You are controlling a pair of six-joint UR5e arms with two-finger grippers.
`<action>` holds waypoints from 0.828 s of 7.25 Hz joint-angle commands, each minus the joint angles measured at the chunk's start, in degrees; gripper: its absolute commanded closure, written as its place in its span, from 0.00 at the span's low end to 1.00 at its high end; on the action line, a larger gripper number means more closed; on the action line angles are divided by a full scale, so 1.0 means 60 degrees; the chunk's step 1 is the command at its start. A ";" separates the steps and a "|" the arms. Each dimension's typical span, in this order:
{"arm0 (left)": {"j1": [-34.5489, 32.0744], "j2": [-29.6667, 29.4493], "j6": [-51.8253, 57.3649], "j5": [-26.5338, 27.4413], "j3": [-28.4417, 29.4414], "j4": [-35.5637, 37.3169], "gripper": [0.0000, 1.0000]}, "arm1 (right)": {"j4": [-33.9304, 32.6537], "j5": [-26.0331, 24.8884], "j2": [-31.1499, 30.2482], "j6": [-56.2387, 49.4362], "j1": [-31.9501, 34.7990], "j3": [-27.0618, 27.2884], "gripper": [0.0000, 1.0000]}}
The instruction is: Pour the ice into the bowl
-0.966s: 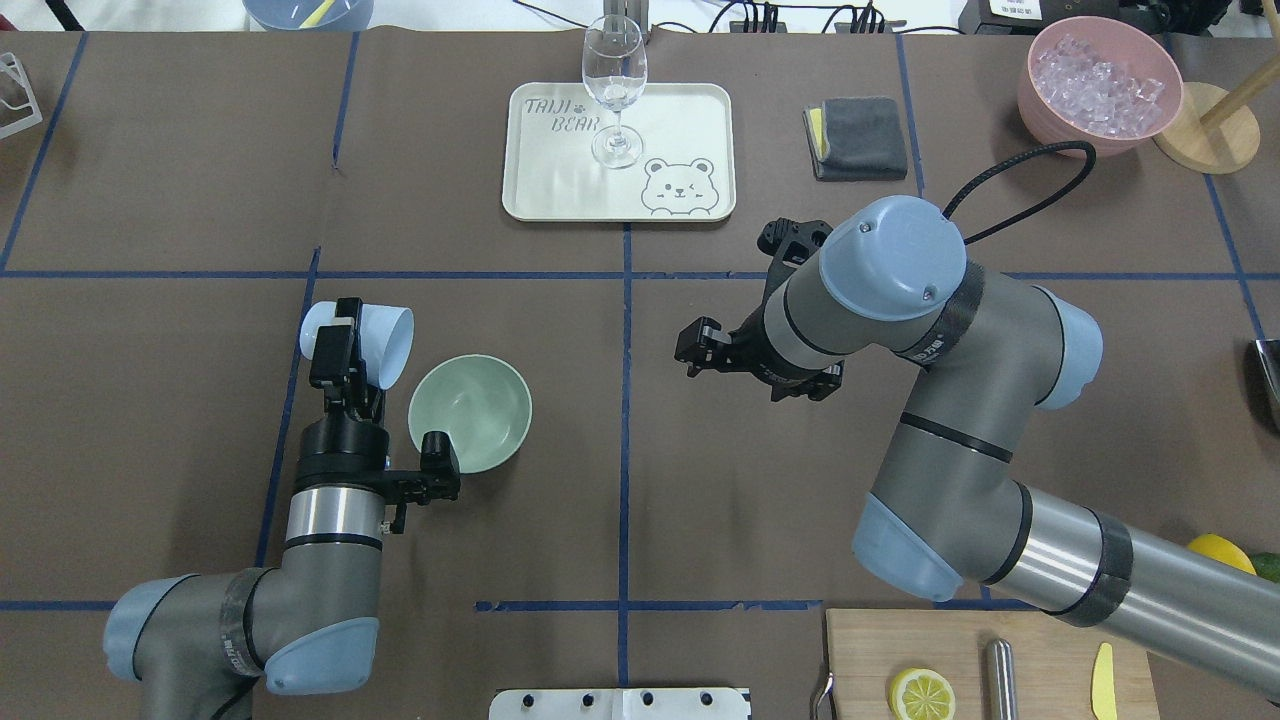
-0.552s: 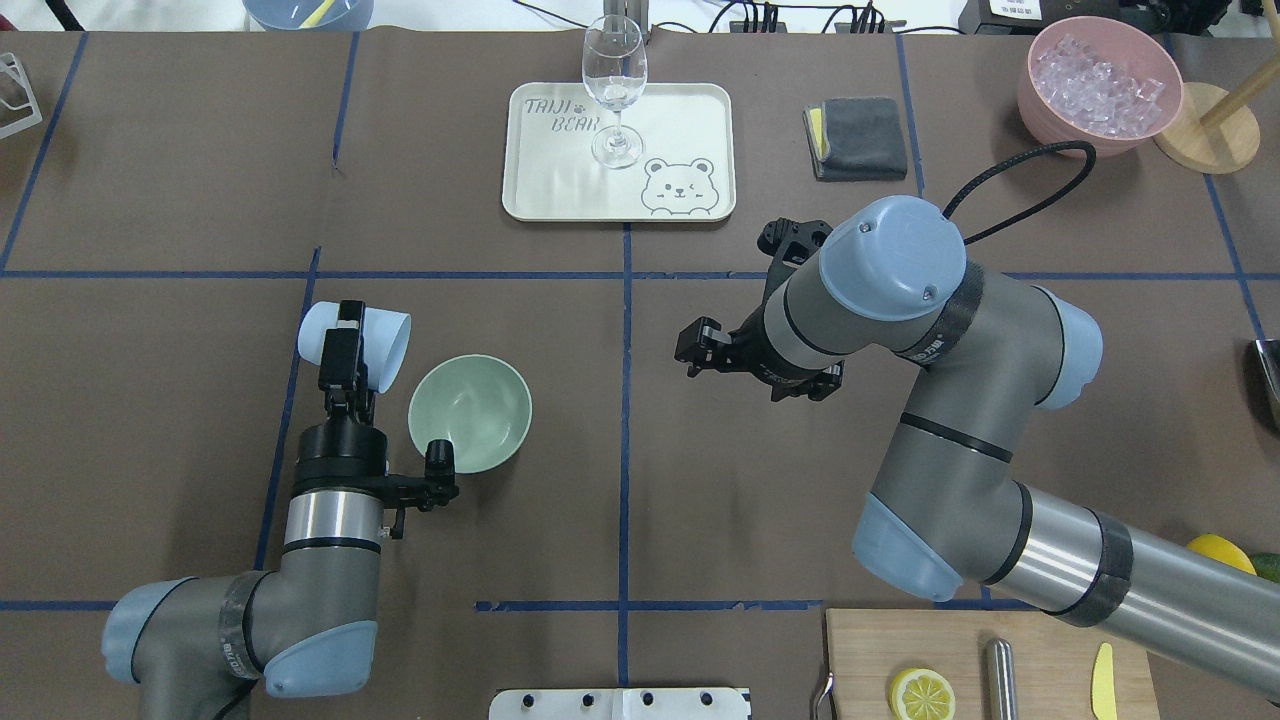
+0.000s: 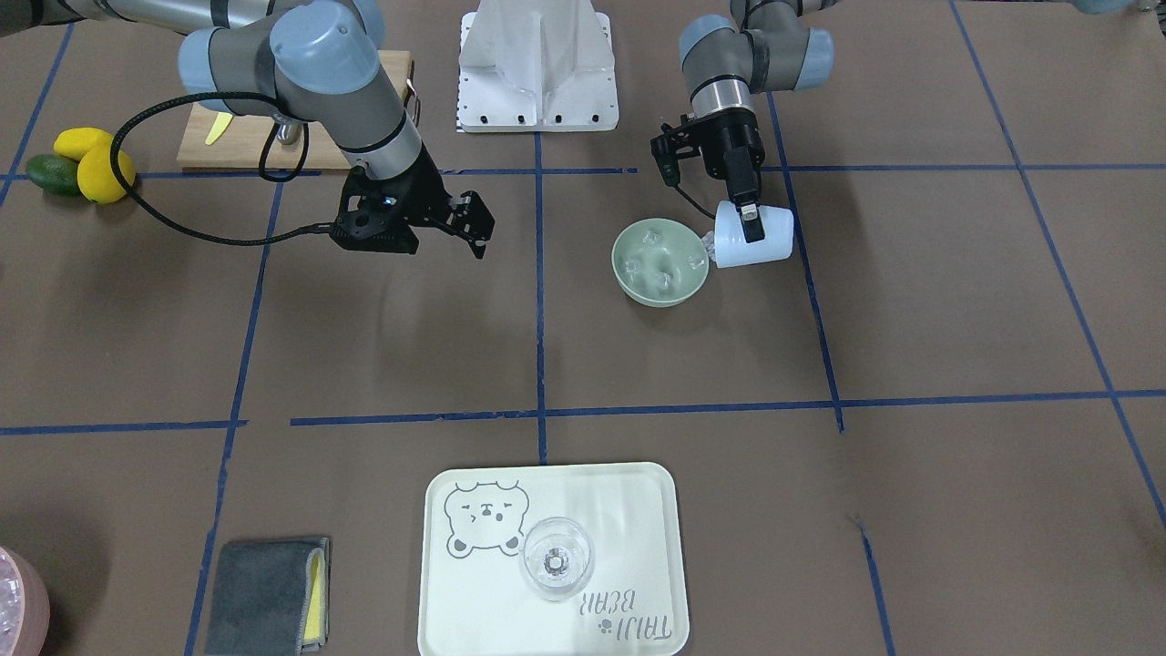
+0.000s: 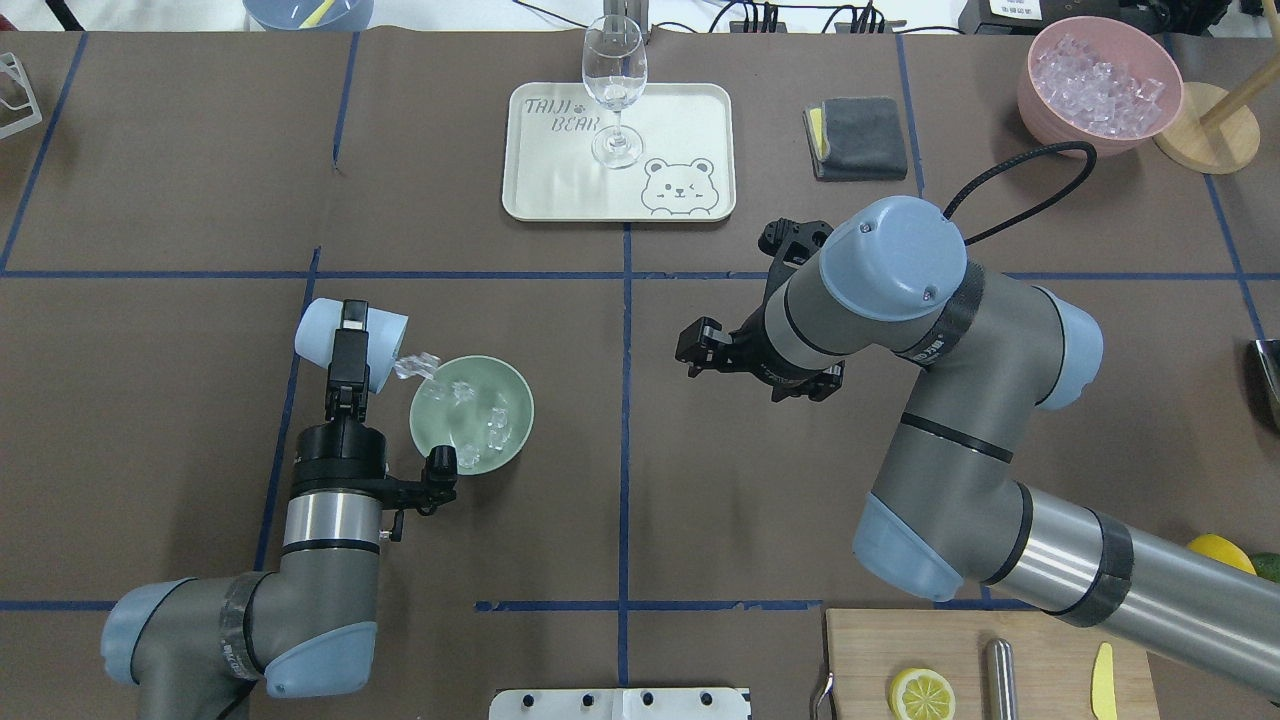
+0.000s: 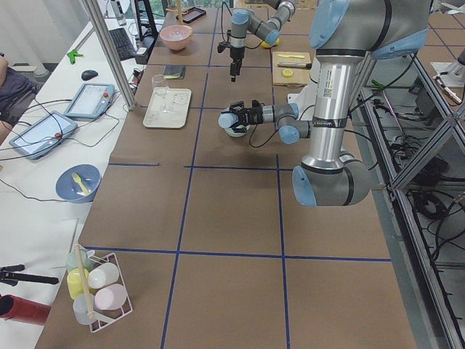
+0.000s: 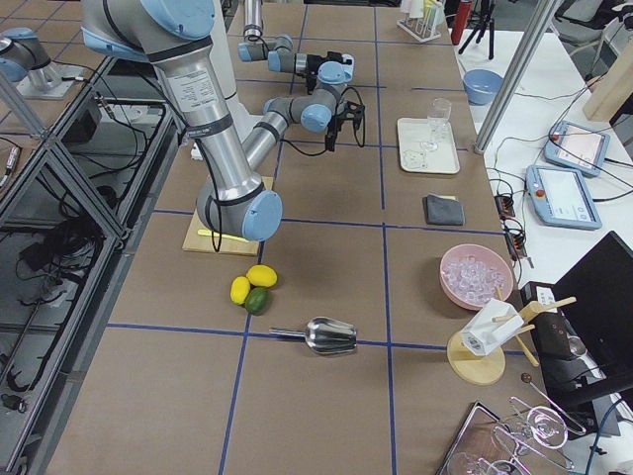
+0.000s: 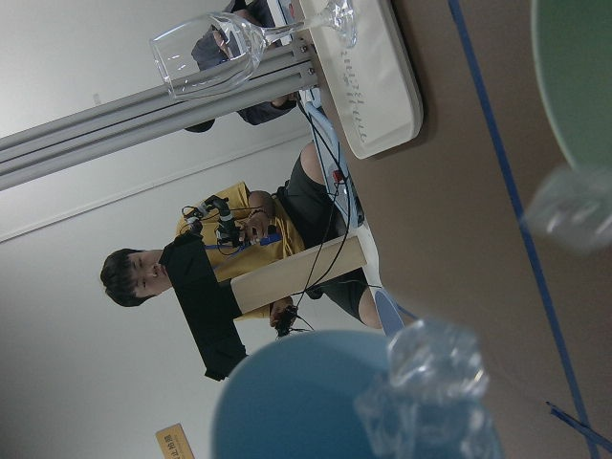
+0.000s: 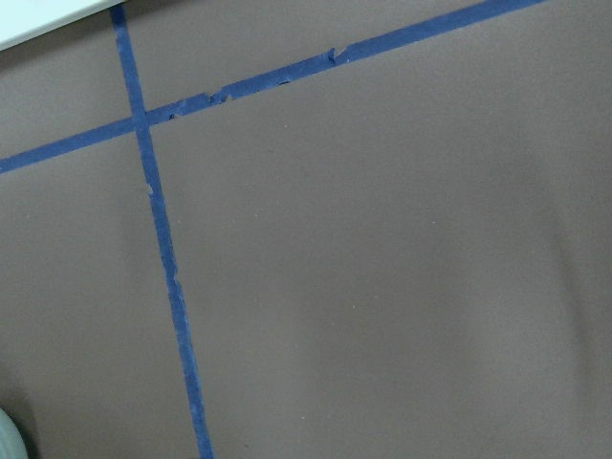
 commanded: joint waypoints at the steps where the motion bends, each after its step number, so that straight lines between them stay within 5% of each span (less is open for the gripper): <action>1: 0.0000 0.0001 0.0248 0.0017 0.0000 0.0003 1.00 | -0.0004 0.0000 -0.0017 -0.0009 0.0000 0.0000 0.00; 6: 0.0000 0.0001 0.0233 -0.0115 -0.0874 -0.0085 1.00 | 0.0040 0.0000 -0.0031 -0.0009 0.0000 0.0000 0.00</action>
